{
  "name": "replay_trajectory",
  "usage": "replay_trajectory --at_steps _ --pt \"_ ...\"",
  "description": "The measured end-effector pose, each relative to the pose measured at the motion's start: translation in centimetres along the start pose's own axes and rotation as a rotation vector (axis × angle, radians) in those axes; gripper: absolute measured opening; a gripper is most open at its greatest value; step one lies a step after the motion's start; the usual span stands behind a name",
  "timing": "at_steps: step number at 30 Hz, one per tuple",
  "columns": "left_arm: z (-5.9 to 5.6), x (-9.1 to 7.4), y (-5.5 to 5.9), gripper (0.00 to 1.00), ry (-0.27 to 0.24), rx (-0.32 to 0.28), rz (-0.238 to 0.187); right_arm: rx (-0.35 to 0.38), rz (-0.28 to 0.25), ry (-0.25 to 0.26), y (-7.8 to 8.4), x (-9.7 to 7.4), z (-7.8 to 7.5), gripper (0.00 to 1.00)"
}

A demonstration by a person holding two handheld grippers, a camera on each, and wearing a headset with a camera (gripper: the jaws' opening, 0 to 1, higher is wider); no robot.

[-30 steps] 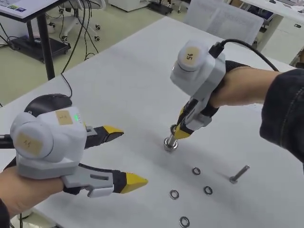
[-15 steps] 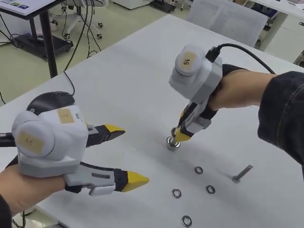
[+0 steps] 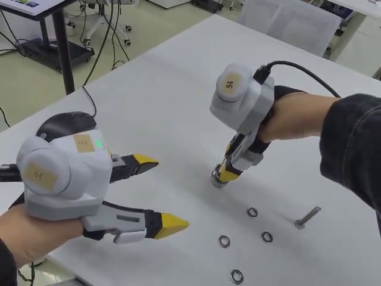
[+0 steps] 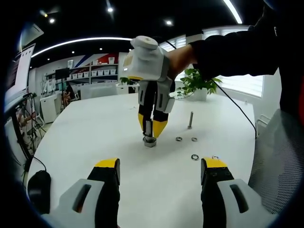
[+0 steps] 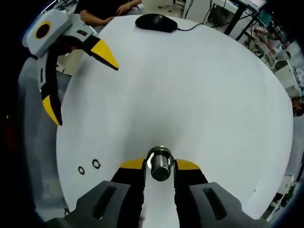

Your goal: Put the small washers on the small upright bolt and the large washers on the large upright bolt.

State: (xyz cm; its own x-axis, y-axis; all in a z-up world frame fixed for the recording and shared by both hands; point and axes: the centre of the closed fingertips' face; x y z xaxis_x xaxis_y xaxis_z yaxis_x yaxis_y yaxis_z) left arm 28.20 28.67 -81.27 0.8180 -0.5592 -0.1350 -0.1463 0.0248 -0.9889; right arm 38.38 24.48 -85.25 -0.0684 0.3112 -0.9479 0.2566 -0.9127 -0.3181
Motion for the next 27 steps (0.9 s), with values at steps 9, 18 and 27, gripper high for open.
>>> replay_trajectory --at_steps 9,18,27 --pt "0.08 -0.03 0.21 0.68 0.002 -0.004 0.004 -0.001 0.008 -0.006 0.19 0.62 0.04 0.24" --pt "0.09 -0.10 0.34 0.68 0.003 -0.006 0.005 0.002 0.011 -0.003 0.31 0.85 0.13 0.24" --pt "-0.05 0.00 0.44 0.68 0.008 -0.006 0.009 -0.003 0.008 0.000 0.37 0.92 0.06 0.25"
Point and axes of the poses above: the centre of the closed fingertips' face, and the gripper's own axes: x roughly forward along the fingers, z roughly to its left, y roughly out of its underside, and after that the axes turned 11 degrees about -z, right-handed
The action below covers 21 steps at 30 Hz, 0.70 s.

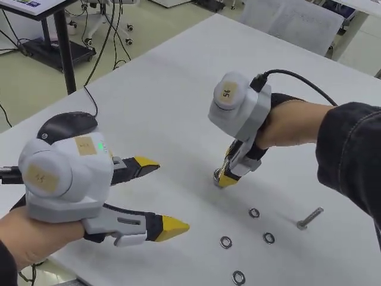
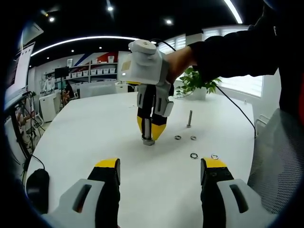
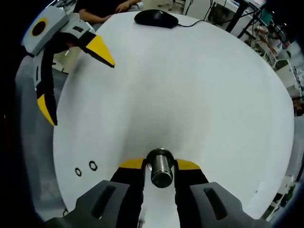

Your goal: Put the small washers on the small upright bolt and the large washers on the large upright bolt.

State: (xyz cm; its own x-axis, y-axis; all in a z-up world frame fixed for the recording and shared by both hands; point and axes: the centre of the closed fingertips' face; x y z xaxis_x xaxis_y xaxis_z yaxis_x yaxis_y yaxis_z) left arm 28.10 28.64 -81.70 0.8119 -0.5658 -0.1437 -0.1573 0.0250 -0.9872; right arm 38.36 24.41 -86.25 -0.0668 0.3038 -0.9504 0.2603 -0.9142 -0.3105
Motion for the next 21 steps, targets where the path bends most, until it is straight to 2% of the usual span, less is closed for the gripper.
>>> replay_trajectory --at_steps 21 --pt "-0.30 -0.04 -0.26 0.68 0.006 0.005 -0.002 0.006 -0.024 0.014 0.10 -0.72 0.23 0.27"
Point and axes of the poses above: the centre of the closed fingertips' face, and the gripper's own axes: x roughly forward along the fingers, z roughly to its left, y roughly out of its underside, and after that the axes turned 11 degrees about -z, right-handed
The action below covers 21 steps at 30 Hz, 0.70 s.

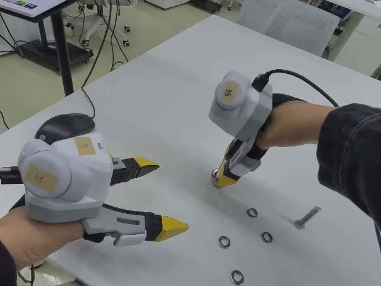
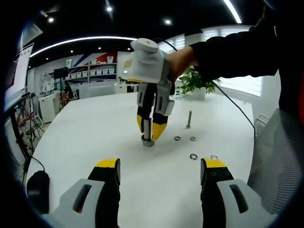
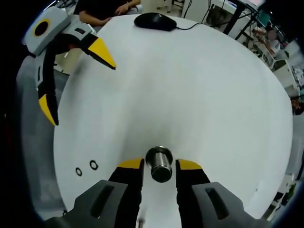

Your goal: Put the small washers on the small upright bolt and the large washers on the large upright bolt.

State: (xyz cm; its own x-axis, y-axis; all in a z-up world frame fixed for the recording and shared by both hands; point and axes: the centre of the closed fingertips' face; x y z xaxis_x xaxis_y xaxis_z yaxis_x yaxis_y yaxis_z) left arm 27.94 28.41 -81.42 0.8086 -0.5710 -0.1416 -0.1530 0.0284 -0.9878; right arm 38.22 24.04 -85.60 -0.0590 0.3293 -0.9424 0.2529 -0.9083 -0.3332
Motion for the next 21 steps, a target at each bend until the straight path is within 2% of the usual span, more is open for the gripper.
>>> replay_trajectory --at_steps 13,21 --pt "-0.1 0.3 -0.7 0.68 0.012 0.017 -0.004 0.021 -0.005 0.023 0.8 -0.9 -0.4 0.27" --pt "-0.3 0.4 -1.0 0.68 0.027 0.028 -0.002 0.048 -0.010 0.040 1.8 -1.7 0.0 0.27"
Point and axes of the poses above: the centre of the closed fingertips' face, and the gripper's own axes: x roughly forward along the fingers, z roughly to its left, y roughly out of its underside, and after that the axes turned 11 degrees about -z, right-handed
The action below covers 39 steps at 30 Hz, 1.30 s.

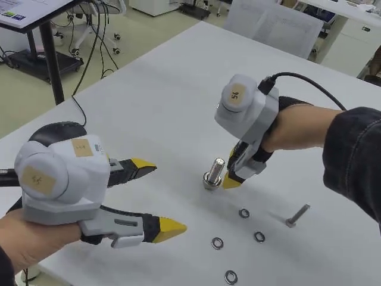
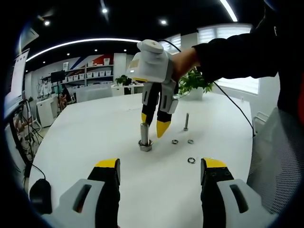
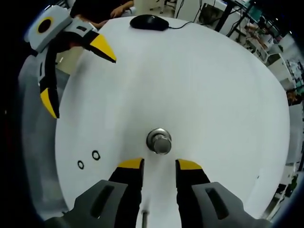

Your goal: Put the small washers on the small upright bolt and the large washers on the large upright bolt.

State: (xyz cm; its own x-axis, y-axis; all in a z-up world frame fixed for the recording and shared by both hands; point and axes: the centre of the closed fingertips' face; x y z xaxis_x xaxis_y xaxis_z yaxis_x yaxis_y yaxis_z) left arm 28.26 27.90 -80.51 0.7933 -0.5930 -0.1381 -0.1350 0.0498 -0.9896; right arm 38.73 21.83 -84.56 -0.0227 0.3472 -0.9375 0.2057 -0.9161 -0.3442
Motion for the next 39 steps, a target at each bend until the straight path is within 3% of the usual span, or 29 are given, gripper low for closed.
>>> replay_trajectory --at_steps 14,39 --pt "-0.7 0.2 -0.7 0.68 0.024 0.022 -0.001 0.040 0.004 0.017 2.1 -0.7 0.6 0.27" --pt "-1.9 0.4 -1.3 0.68 0.060 0.044 0.014 0.095 0.009 -0.003 5.0 0.0 3.7 0.26"
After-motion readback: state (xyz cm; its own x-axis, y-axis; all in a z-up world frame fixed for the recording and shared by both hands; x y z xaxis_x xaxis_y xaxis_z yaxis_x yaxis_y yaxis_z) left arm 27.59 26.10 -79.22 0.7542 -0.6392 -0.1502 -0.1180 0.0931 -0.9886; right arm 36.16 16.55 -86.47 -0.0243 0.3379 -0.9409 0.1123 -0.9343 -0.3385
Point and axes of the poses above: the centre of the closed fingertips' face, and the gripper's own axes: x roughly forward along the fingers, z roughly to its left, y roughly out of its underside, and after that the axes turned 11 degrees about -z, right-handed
